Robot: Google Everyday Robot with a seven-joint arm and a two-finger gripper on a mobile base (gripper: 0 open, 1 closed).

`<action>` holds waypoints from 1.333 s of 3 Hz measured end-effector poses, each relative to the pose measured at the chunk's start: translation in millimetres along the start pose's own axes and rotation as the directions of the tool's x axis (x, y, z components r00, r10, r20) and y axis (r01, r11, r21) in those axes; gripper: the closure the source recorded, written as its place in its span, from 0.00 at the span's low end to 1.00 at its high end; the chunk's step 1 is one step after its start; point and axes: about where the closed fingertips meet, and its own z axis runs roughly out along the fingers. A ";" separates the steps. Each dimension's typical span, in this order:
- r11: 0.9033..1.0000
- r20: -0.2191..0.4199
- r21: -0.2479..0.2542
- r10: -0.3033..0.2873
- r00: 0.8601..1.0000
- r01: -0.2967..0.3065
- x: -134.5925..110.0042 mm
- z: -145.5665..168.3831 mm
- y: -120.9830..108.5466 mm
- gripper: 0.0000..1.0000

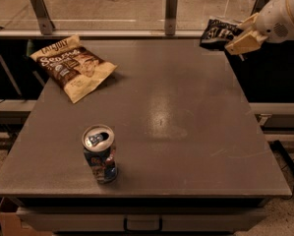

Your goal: Move blue chip bag near brown chip bag

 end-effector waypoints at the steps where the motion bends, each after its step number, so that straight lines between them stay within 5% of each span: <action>1: 1.000 0.001 -0.002 -0.002 1.000 0.002 -0.6 1.5 0.0 1.00; 3: 0.990 0.059 -0.094 -0.098 0.993 0.104 -45.1 66.5 14.5 1.00; 4: 0.975 0.083 -0.152 -0.153 0.985 0.164 -66.3 105.6 31.3 1.00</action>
Offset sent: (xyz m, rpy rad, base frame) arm 0.0332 0.0694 -0.0112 0.0182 -0.0248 0.1480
